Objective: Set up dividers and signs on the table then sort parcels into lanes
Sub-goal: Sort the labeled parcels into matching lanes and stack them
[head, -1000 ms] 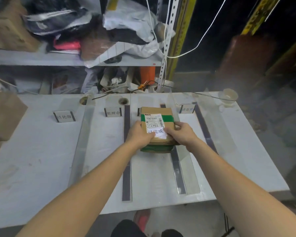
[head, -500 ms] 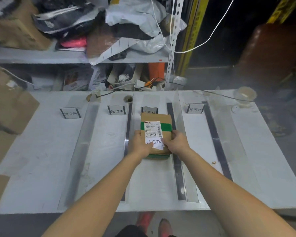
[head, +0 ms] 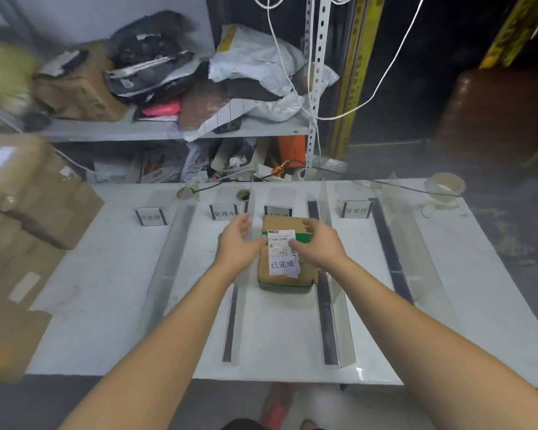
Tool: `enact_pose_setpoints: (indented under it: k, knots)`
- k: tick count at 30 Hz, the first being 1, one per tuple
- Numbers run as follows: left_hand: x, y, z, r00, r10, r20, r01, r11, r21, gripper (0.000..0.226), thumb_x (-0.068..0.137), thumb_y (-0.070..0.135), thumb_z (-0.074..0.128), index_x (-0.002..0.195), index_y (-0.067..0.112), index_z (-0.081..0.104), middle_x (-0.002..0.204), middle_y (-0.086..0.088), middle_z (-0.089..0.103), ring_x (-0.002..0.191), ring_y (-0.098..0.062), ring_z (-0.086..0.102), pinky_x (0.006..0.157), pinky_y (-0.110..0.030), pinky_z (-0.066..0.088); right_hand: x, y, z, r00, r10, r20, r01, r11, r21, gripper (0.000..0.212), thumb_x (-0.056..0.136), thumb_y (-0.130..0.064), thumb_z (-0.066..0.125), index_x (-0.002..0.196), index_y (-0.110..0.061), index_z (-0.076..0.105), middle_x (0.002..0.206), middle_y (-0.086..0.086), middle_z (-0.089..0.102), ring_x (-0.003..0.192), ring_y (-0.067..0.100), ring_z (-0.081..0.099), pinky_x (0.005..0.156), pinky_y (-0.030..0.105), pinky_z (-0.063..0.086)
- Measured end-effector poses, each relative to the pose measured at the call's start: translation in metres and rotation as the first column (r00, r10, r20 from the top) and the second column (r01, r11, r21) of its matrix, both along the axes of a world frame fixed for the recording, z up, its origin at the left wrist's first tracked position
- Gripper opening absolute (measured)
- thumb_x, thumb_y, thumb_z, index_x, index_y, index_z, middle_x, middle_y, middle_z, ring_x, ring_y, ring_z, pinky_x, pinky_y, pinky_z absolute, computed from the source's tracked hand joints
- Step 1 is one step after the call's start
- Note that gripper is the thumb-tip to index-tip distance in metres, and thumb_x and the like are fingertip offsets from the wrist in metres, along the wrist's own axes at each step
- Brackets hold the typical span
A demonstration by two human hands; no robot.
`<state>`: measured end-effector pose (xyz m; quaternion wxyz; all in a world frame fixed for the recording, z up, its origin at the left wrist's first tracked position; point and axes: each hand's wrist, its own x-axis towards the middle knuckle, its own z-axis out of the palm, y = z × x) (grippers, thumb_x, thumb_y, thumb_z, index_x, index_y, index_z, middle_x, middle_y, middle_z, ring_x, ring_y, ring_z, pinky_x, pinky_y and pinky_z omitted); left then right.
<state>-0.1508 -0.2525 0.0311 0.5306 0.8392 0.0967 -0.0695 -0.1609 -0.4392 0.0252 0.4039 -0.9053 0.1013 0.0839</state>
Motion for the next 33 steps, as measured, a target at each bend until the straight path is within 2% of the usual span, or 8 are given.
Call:
enact_pose_setpoints:
  k: [4, 8, 12, 17, 20, 25, 30, 33]
  knots:
    - [-0.015, 0.05, 0.047, 0.983, 0.14, 0.12, -0.146, 0.988, 0.042, 0.065, 0.08, 0.017, 0.08, 0.138, 0.014, 0.051, 0.138, -0.007, 0.057, 0.123, -0.017, 0.054, 0.099, -0.034, 0.047, 0.006, 0.04, 0.037, 0.973, 0.188, 0.133, -0.174, 0.979, -0.107, 0.067, 0.087, -0.037, 0.069, 0.145, -0.018, 0.044, 0.141, 0.005, 0.055, 0.124, 0.026, 0.055, 0.094, 0.038, 0.05]
    - [-0.038, 0.118, 0.086, 0.974, 0.134, 0.181, -0.198, 0.895, 0.401, 0.07, 0.081, 0.028, 0.077, 0.143, 0.017, 0.047, 0.141, -0.005, 0.055, 0.127, -0.024, 0.052, 0.099, -0.032, 0.043, 0.007, 0.105, 0.068, 0.892, 0.403, 0.203, -0.347, 0.9, -0.264, 0.067, 0.087, -0.039, 0.066, 0.147, -0.02, 0.041, 0.143, 0.004, 0.054, 0.128, 0.027, 0.051, 0.096, 0.041, 0.049]
    - [-0.064, 0.191, 0.111, 0.975, 0.126, 0.185, -0.216, 0.744, 0.632, 0.068, 0.087, 0.034, 0.069, 0.148, 0.021, 0.041, 0.144, -0.005, 0.052, 0.131, -0.029, 0.047, 0.103, -0.039, 0.043, -0.001, 0.175, 0.087, 0.831, 0.512, 0.218, -0.425, 0.837, -0.346, 0.065, 0.089, -0.039, 0.064, 0.147, -0.02, 0.041, 0.143, 0.005, 0.053, 0.128, 0.027, 0.051, 0.095, 0.041, 0.048]
    - [-0.095, 0.292, 0.115, 0.986, 0.114, 0.119, -0.164, 0.667, 0.727, 0.065, 0.089, 0.038, 0.064, 0.147, 0.02, 0.04, 0.141, -0.006, 0.053, 0.127, -0.029, 0.051, 0.096, -0.038, 0.047, -0.013, 0.267, 0.096, 0.754, 0.612, 0.237, -0.489, 0.765, -0.419, 0.06, 0.09, -0.031, 0.063, 0.145, -0.018, 0.042, 0.147, 0.005, 0.047, 0.129, 0.028, 0.048, 0.099, 0.043, 0.047]
    - [-0.115, 0.359, 0.115, 0.979, 0.12, 0.162, -0.201, 0.572, 0.795, 0.047, 0.087, 0.039, 0.062, 0.13, 0.022, 0.052, 0.125, -0.005, 0.062, 0.113, -0.029, 0.058, 0.077, -0.036, 0.049, -0.022, 0.331, 0.093, 0.729, 0.643, 0.235, -0.5, 0.735, -0.459, 0.061, 0.09, -0.033, 0.062, 0.146, -0.019, 0.041, 0.148, 0.002, 0.045, 0.13, 0.025, 0.047, 0.097, 0.04, 0.045]
    - [-0.138, 0.471, 0.119, 0.981, 0.097, 0.168, -0.194, 0.533, 0.824, 0.039, 0.087, 0.04, 0.062, 0.119, 0.019, 0.055, 0.11, -0.005, 0.063, 0.102, -0.029, 0.061, 0.068, -0.035, 0.047, -0.035, 0.44, 0.097, 0.728, 0.654, 0.206, -0.485, 0.703, -0.52, 0.06, 0.09, -0.036, 0.061, 0.145, -0.021, 0.041, 0.147, 0.0, 0.048, 0.127, 0.026, 0.05, 0.094, 0.041, 0.048]
    - [-0.141, 0.565, 0.132, 0.974, 0.122, 0.191, -0.226, 0.54, 0.811, 0.05, 0.089, 0.041, 0.062, 0.134, 0.023, 0.05, 0.125, -0.005, 0.059, 0.114, -0.03, 0.056, 0.085, -0.042, 0.052, -0.036, 0.525, 0.106, 0.738, 0.651, 0.178, -0.492, 0.7, -0.518, 0.046, 0.089, -0.04, 0.06, 0.127, -0.016, 0.051, 0.128, 0.005, 0.058, 0.114, 0.028, 0.056, 0.088, 0.046, 0.053]
    - [-0.134, 0.611, 0.141, 0.963, 0.144, 0.23, -0.271, 0.513, 0.815, 0.035, 0.088, 0.04, 0.059, 0.12, 0.026, 0.055, 0.116, 0.0, 0.062, 0.106, -0.027, 0.058, 0.079, -0.039, 0.051, -0.025, 0.567, 0.116, 0.719, 0.666, 0.198, -0.524, 0.707, -0.474, 0.041, 0.088, -0.039, 0.06, 0.126, -0.022, 0.054, 0.126, 0.001, 0.061, 0.111, 0.025, 0.059, 0.087, 0.046, 0.055]
